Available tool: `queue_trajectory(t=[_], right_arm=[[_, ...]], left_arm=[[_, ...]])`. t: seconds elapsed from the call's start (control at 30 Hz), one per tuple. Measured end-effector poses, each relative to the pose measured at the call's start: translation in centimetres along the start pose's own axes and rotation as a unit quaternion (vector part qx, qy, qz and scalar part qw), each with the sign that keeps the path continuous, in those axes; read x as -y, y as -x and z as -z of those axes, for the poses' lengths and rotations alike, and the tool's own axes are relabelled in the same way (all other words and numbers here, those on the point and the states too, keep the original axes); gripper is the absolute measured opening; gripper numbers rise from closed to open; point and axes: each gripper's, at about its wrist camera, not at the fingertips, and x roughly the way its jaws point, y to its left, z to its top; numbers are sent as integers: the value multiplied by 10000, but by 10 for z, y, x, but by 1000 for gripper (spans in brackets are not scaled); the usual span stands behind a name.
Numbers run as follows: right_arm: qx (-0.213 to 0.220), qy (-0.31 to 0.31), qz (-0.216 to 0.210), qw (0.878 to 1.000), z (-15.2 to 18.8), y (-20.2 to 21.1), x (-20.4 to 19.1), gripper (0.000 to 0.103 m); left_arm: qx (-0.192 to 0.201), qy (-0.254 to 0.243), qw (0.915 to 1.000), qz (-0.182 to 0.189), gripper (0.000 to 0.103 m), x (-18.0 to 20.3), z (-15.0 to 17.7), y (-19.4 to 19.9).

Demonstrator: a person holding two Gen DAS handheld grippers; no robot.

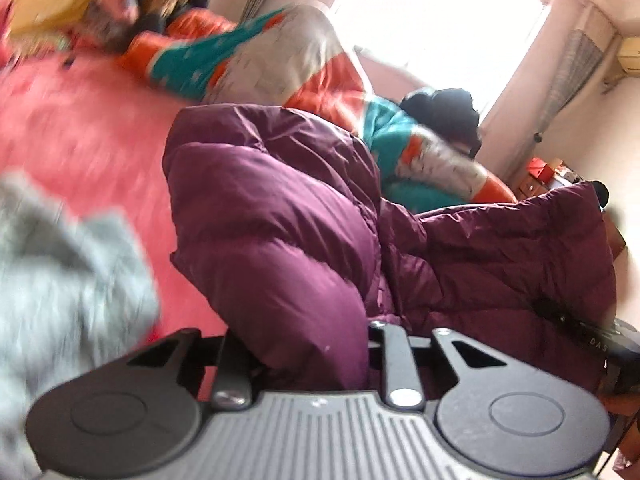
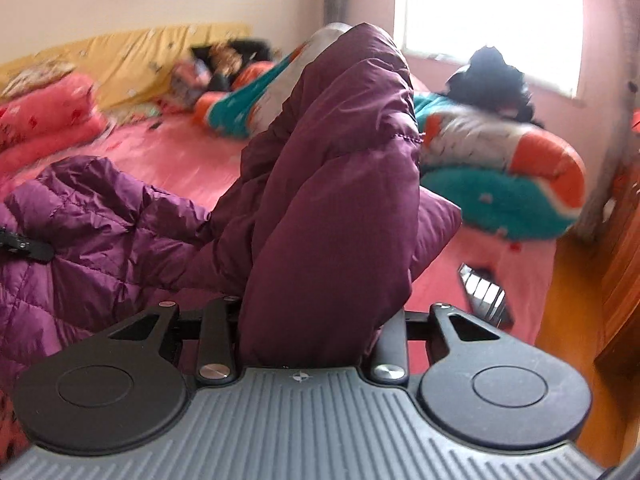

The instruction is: Fold large clothes

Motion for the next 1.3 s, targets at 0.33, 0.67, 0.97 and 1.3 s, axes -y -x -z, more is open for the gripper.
queue_trajectory(t=[0.33,0.67,0.97,1.3], right_arm=[[805,-26,456,9957,-71,-108,38,44],[12,3,906,9959,-47,-220,67,47],[-171,-281,1617,9863,-22,-230,66,103],[293,-831,1957,9767,-22,-152,62,103]], left_arm=[[673,-291,9955,-594,24,-11,-73,-92],[442,-344,9869,-1514,30,-47,-49,-165],[665,-381,9675,-2409,90,-50,-52,-163],[814,-958,9506,-2838,102,-3,-31,-95]])
